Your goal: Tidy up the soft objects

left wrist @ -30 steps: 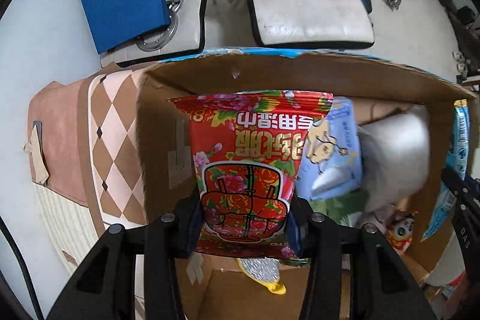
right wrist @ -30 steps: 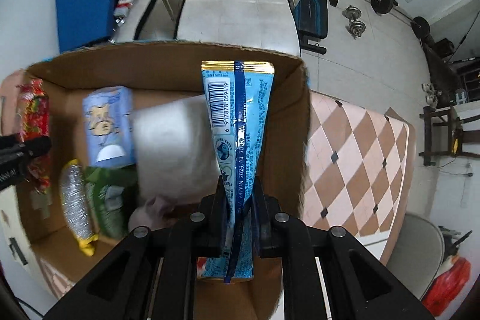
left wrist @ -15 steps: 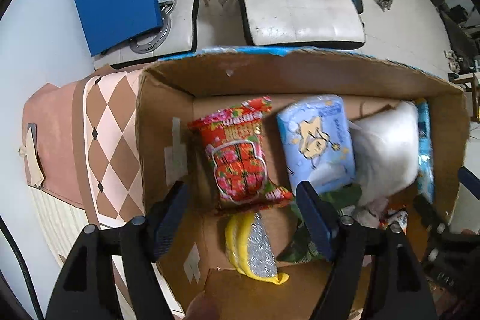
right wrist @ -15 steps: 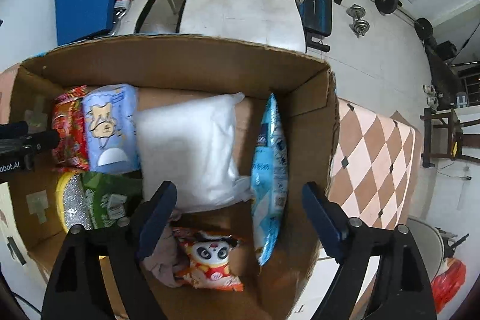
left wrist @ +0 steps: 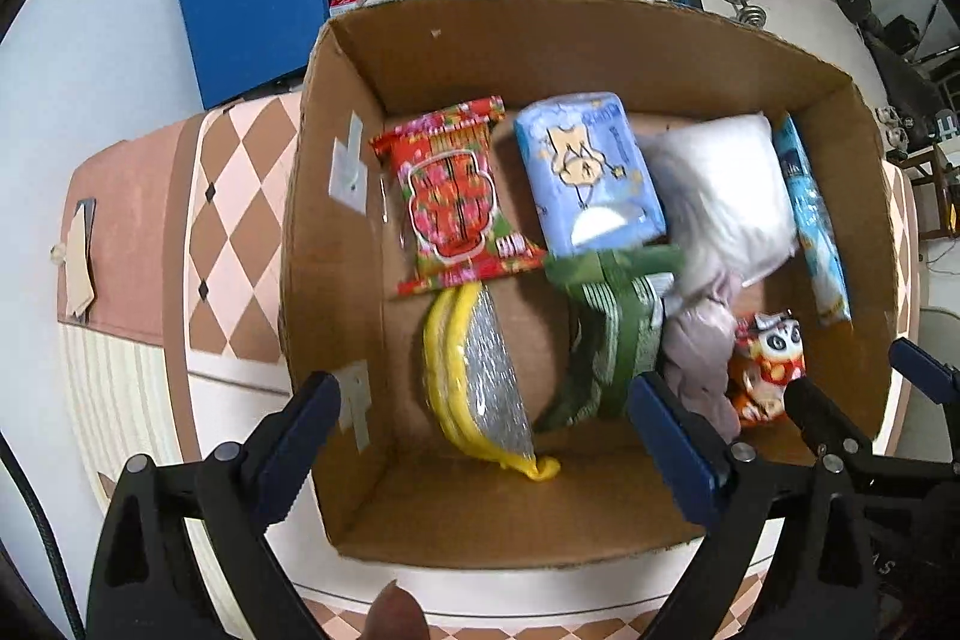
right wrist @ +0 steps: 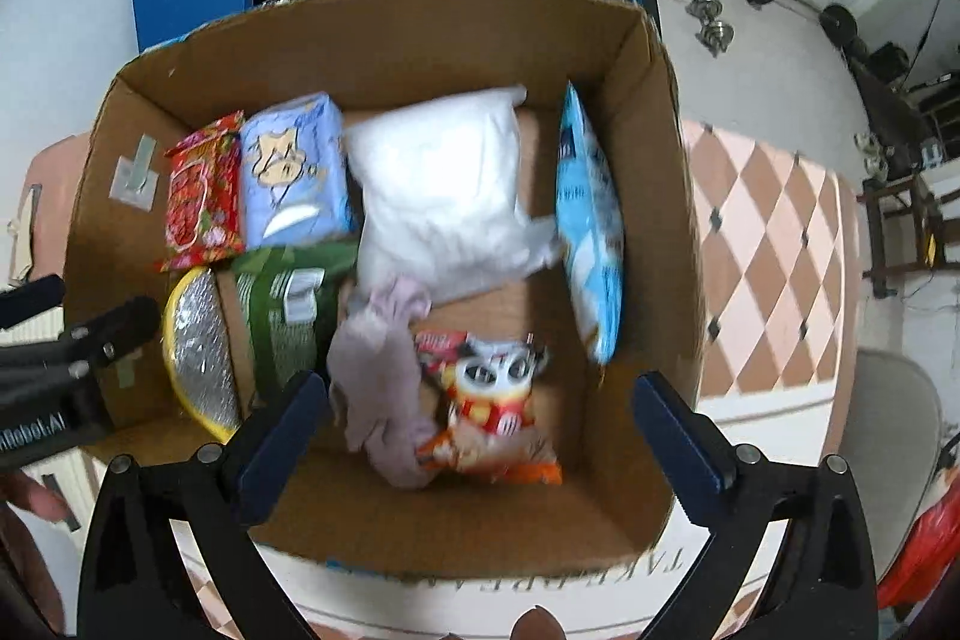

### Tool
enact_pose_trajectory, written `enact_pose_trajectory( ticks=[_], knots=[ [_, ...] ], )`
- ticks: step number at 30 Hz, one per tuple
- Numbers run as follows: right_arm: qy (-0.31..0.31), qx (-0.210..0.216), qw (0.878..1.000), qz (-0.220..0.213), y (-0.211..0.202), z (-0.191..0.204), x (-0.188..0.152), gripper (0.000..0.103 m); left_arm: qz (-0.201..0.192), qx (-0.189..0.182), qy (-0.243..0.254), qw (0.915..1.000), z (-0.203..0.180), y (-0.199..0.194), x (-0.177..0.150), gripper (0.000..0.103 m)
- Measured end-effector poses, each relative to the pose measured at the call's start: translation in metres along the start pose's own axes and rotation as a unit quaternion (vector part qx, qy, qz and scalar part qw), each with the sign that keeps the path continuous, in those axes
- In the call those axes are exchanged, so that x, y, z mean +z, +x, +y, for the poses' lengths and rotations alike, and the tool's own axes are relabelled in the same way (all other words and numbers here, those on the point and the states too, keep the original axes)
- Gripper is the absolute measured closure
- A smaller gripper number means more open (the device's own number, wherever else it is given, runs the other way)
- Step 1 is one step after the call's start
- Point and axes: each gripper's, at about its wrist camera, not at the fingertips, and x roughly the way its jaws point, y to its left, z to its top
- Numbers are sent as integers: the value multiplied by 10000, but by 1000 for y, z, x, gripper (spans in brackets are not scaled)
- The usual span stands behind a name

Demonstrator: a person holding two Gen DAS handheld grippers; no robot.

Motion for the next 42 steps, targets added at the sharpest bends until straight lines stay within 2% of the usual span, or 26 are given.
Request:
enact_pose_trajectory(
  ticks=[7, 14, 21, 27, 34, 42],
  knots=[
    [35, -36, 9998, -166, -25, -8, -16, 0, -395, 15, -130, 9991, -3, -36, -22, 5],
    [-18, -42, 9973, -729, -92, -18, -46, 0, -1063, 7, -242, 9940, -9, -109, -65, 5],
    [15, 136, 9915, -1296, -174, -29, -106, 0, -1697, 51, -187, 9853, -17, -184, -127, 5],
    [55, 193, 9847, -1729, -233, -37, -159, 0, -2126, 82, -151, 9770, -22, -231, -172, 5],
    [62, 83, 9775, -2107, -280, -40, -207, 0, -2375, -4, -230, 9711, -21, -261, -217, 5],
    [-56, 89, 9699, -2432, -326, -36, -256, 0, -2358, -127, -117, 9716, -27, -282, -257, 5]
  ],
)
